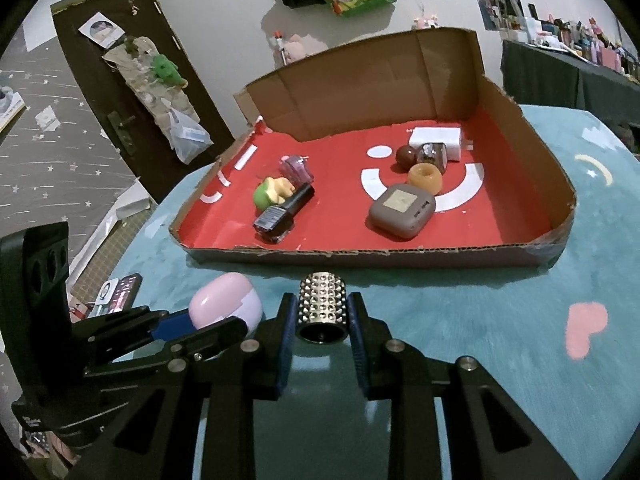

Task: Organize rigid objects
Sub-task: 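Carry the pink case and studded cylinder with both tools into the box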

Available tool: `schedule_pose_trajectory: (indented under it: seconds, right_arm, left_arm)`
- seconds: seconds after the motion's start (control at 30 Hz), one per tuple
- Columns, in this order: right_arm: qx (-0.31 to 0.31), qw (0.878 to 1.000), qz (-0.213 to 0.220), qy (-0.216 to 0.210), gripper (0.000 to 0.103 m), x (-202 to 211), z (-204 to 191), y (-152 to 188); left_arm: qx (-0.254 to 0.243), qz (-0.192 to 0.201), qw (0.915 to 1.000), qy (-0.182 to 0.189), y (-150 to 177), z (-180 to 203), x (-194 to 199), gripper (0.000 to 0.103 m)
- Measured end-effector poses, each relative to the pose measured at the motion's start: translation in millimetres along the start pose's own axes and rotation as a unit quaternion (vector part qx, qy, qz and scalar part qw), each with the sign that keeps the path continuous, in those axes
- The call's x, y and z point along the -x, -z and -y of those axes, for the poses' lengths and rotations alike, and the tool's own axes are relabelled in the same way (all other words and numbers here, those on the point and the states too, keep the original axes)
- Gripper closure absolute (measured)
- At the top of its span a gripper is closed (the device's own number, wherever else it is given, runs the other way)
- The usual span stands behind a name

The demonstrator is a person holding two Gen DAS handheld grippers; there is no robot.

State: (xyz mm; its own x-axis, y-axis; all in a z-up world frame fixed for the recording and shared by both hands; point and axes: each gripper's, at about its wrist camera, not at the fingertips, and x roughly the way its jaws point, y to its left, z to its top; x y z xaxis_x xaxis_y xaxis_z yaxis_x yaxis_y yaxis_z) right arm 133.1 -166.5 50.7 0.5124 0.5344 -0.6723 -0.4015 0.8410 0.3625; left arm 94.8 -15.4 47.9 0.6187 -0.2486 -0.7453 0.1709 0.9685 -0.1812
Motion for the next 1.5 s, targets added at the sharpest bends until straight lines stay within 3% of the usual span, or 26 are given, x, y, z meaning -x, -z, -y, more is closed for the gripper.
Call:
schedule_pose_trajectory:
  seconds: [0.83,1.5]
  right_arm:
    - [0.010,1.000,0.023,-0.006,0.075,24,-11,3]
    - [0.007,1.000,0.016,0.000,0.075,14,-3,-32]
  left_arm:
    - [-0.002,0.040,0.9992,-0.003,-4,2,34,0.079]
    - [-0.002,0.038,0.9993,0.000,-33,-4,25,0.079]
